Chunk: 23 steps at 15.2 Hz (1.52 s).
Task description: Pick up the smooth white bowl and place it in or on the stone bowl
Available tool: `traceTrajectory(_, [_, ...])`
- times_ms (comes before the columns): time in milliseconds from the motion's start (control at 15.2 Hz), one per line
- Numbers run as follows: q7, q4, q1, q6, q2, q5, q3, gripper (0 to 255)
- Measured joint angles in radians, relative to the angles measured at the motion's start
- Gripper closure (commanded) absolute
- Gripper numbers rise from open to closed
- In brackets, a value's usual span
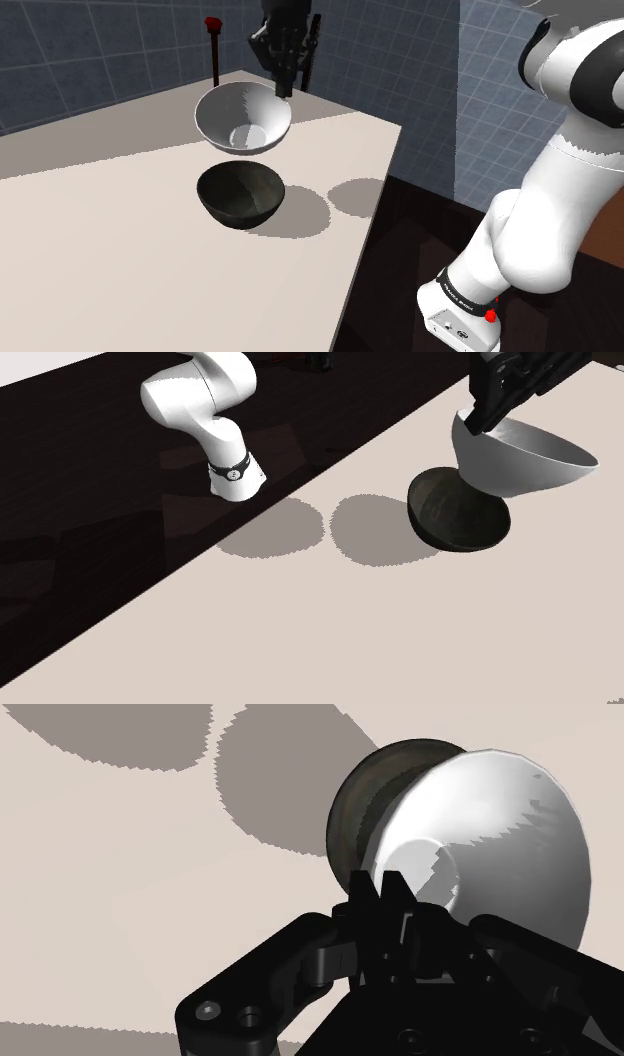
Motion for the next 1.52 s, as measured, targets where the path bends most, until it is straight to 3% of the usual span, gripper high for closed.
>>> traceTrajectory(990, [-0.026,-0.291,-0.008,0.222,-0.069,0.015,-0.005,255])
traceTrajectory(1518, [-0.032,-0.378,-0.008,0.3,-0.078,0.017,-0.005,255])
